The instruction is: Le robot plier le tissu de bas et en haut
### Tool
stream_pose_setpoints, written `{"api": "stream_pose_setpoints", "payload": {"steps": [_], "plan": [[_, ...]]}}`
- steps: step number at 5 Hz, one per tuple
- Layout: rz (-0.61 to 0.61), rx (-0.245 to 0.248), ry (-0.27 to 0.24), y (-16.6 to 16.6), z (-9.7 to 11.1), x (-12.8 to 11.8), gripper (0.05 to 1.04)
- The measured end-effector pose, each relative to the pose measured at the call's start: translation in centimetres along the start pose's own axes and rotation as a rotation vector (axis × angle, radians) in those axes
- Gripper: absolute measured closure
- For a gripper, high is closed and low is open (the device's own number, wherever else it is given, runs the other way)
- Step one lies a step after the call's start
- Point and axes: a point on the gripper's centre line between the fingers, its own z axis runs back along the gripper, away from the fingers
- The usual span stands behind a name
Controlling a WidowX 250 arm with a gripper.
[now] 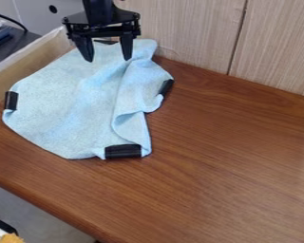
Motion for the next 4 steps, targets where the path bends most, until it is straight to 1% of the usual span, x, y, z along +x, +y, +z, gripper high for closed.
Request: {"api": "stream_pose_setpoints", "payload": {"steps": [1, 2, 3, 4], "plan": [[0.007, 0.004, 0.027, 0.1, -0.9, -0.3, 0.085], [0.08, 0.016, 0.061, 1.1, -1.2, -1.1, 0.085], [0.159, 0.039, 0.065, 3.4, -1.1, -1.4, 0.085], [0.261, 0.074, 0.045, 7.0, -0.7, -1.4, 0.085]]}}
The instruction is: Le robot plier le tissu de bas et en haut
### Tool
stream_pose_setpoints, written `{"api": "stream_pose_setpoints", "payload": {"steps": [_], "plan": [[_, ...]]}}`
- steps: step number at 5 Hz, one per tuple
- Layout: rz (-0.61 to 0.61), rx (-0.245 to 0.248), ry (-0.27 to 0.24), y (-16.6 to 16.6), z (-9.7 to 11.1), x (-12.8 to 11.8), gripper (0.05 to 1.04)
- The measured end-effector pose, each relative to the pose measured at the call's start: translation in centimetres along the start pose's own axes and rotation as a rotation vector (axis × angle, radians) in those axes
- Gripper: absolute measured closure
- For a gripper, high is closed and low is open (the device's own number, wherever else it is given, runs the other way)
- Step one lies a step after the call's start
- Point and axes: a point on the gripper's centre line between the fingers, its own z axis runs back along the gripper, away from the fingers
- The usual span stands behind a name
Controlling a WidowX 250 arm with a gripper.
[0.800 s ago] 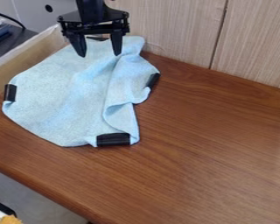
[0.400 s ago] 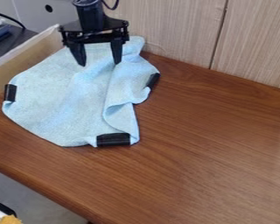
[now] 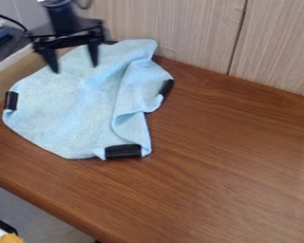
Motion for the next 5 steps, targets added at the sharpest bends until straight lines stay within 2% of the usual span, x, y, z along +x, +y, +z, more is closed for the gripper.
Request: {"api": "stream_pose_setpoints", "payload": {"steps": [2, 3, 4, 5], "plan": [[0.102, 0.028, -0.005, 5.5, -1.2, -0.1, 0.085], [0.119, 0.063, 0.002, 8.1, -2.1, -0.8, 0.085], [0.191, 0.082, 0.038, 10.7, -3.7, -2.3, 0.085], [0.221, 0.083, 0.063, 11.2, -5.2, -3.0, 0.085]]}}
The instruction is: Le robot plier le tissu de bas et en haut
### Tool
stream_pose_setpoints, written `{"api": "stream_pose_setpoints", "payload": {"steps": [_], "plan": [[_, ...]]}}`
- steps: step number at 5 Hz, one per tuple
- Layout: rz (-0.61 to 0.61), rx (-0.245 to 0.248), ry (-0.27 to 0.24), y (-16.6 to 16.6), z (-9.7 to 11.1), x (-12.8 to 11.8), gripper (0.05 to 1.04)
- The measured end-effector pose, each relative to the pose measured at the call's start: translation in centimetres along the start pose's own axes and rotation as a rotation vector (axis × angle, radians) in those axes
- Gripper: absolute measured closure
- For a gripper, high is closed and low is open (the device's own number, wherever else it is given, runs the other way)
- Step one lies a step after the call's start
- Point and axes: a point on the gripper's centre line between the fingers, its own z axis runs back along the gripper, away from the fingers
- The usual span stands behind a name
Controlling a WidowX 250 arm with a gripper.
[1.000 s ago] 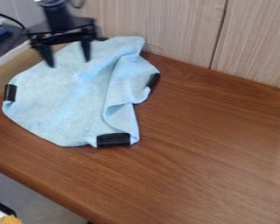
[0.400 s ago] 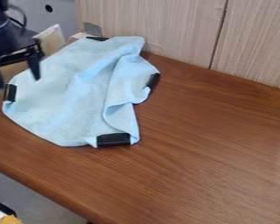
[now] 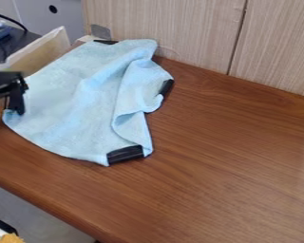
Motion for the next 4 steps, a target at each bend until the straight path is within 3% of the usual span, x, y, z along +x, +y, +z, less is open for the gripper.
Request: {"api": "stream_pose_setpoints", "payload": {"steps": [1, 3, 4], "plan": [[0.01, 0.007, 0.002, 0.1, -0.5, 0.0, 0.137], [-0.035, 0.025, -0.014, -1.1, -0.6, 0.1, 0.706], [-0.035, 0.012, -0.012, -1.3, -0.6, 0.1, 0.914]]}}
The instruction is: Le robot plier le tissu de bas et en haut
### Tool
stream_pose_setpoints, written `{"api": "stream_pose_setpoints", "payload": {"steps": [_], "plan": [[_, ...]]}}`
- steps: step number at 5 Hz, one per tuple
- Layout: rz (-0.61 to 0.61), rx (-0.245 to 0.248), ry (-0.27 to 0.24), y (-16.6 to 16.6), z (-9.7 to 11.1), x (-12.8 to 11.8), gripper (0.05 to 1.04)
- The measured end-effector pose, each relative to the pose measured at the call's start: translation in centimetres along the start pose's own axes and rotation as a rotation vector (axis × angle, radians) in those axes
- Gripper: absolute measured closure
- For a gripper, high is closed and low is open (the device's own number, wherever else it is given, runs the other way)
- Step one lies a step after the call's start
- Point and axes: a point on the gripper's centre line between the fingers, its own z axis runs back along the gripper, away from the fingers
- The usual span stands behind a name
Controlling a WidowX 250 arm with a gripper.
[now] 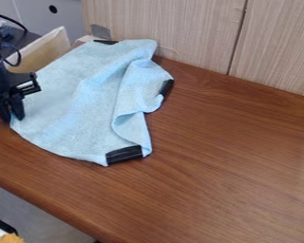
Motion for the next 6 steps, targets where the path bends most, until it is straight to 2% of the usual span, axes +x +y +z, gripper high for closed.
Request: {"api": "stream_pose_setpoints", "payload": {"steps": [1, 2, 3, 4, 5, 6], "plan": [[0.008, 0.013, 0.013, 0.1, 0.2, -0.1, 1.014], [0.01, 0.004, 0.025, -0.2, 0.5, 0.0, 1.026], [-0.003, -0.04, -0.008, -1.9, 2.6, 0.5, 1.027], [0.001, -0.114, -0.038, -4.1, 5.4, 0.7, 1.027], [-0.017, -0.162, -0.078, -6.8, 8.0, 1.1, 1.027], [-0.096, -0.242, -0.101, -11.5, 10.1, 1.4, 1.027]]}}
